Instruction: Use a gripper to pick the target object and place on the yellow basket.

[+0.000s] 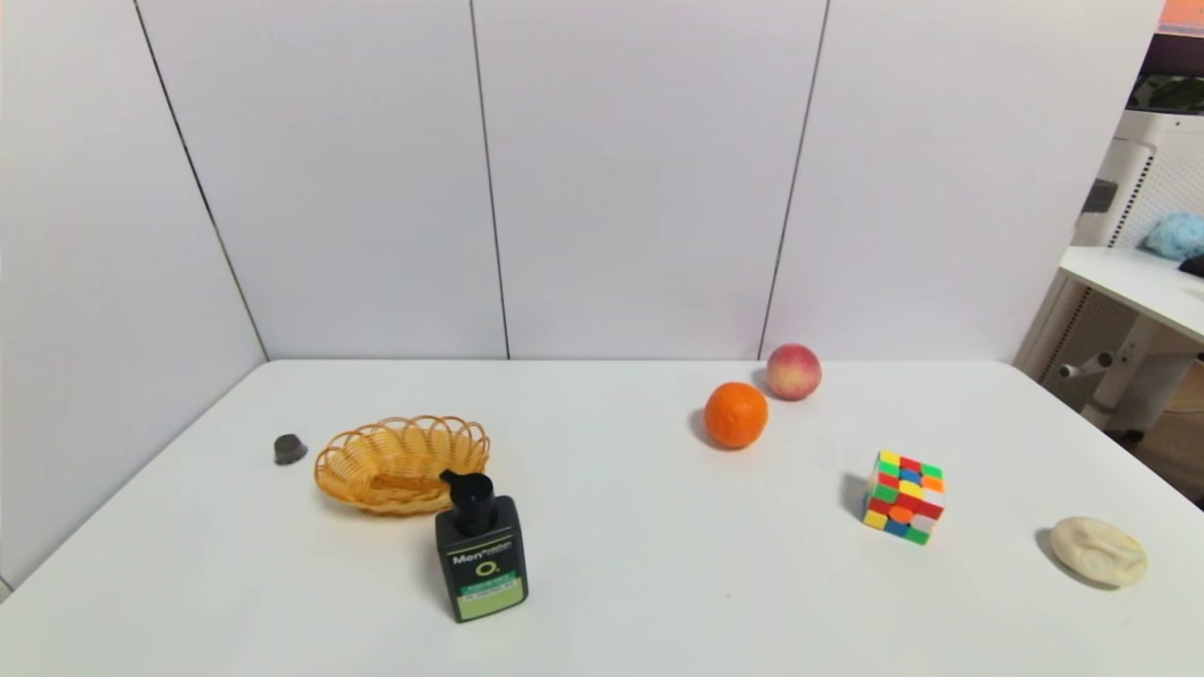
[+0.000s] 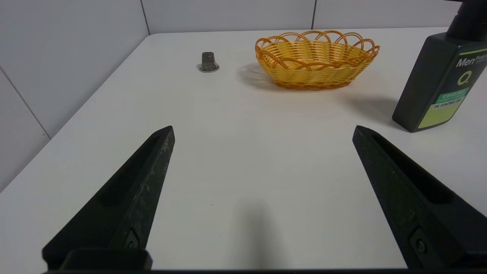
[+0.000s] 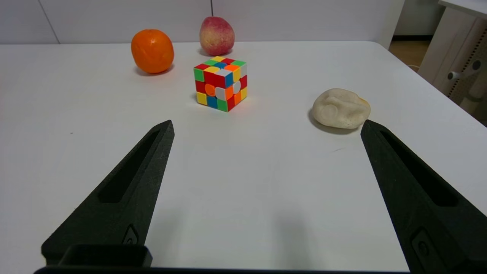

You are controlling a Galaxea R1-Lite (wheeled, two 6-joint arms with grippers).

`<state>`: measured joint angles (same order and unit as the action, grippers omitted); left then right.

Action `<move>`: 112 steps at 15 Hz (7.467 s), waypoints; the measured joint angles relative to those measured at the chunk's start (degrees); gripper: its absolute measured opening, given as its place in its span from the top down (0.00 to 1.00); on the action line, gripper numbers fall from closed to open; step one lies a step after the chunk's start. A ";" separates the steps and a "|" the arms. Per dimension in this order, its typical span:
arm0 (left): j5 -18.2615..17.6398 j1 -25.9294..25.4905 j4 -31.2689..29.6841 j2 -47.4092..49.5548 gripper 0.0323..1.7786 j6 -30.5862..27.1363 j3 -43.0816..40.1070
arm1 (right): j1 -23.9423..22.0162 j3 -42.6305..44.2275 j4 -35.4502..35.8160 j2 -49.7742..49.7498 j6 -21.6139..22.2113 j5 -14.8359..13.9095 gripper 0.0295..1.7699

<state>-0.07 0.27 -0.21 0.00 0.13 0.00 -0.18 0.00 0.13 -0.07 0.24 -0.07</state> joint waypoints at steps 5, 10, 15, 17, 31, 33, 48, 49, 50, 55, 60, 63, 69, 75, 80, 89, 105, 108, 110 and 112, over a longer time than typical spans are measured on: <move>-0.02 0.00 0.02 0.00 0.05 0.02 0.00 | 0.00 0.00 0.00 0.00 0.02 0.00 0.04; 0.00 0.00 -0.04 0.00 0.05 0.09 0.00 | 0.00 0.00 0.02 0.00 0.02 -0.04 0.04; 0.00 0.00 0.10 -1.62 0.05 -0.02 0.00 | 0.00 0.00 0.02 0.00 0.02 0.00 0.04; -0.04 0.11 0.13 -5.40 0.05 -0.04 1.29 | 0.00 0.00 0.02 0.00 0.02 -0.02 0.04; -11.08 29.57 -0.94 -62.87 0.05 -4.07 54.13 | 0.00 0.00 0.02 0.00 0.02 -0.02 0.04; -20.61 30.60 -1.46 -69.01 0.05 -8.67 54.91 | 0.00 0.00 0.00 0.00 0.02 -0.04 0.04; -23.93 25.38 4.11 -91.70 0.05 -37.56 48.59 | 0.00 0.00 0.00 0.00 0.02 -0.02 0.04; -23.99 25.38 4.12 -92.37 0.05 -37.56 48.65 | 0.00 0.00 0.00 0.00 0.02 -0.02 0.04; -23.95 25.31 4.12 -93.10 0.05 -37.51 48.81 | 0.00 0.00 0.00 0.00 0.02 -0.02 0.04; -23.98 25.31 4.32 -96.39 0.05 -37.53 48.92 | 0.00 0.00 0.02 0.00 0.00 -0.04 0.04; -23.93 25.36 4.39 -98.56 0.34 -37.86 48.95 | 0.00 0.00 0.02 0.00 0.02 -0.02 0.04; -23.95 25.38 4.30 -98.82 0.53 -37.91 48.97 | 0.00 0.00 0.00 0.00 0.00 -0.02 0.04; -23.80 23.65 4.25 -95.31 0.64 -37.47 53.09 | 0.00 0.00 0.02 0.00 0.00 -0.02 0.04; -20.96 14.49 4.30 -90.84 0.64 -35.68 61.93 | 0.00 0.00 0.02 0.00 0.00 -0.02 0.04; -20.19 5.79 4.25 -93.27 0.64 -34.74 63.04 | 0.00 0.00 0.00 0.00 0.00 -0.02 0.04; -20.29 5.13 11.50 -100.90 0.64 -35.11 62.65 | 0.00 0.00 0.00 0.00 0.00 0.00 0.04; -21.59 4.05 10.84 -91.37 0.15 -32.44 70.36 | 0.00 0.00 0.02 0.00 0.02 -0.02 0.04; -13.96 3.00 10.79 -80.20 0.11 -26.59 69.77 | 0.00 0.00 0.00 0.00 0.00 -0.02 0.04; -8.05 2.71 10.73 -71.72 0.10 -22.74 65.96 | 0.00 0.00 0.02 0.00 0.02 -0.02 0.04; -3.06 2.54 10.76 -62.04 0.09 -19.72 58.82 | 0.00 0.00 0.02 0.00 0.02 -0.02 0.04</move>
<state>-3.13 2.80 10.56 -62.04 -19.59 58.82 -0.18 0.00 0.16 -0.07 0.27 -0.10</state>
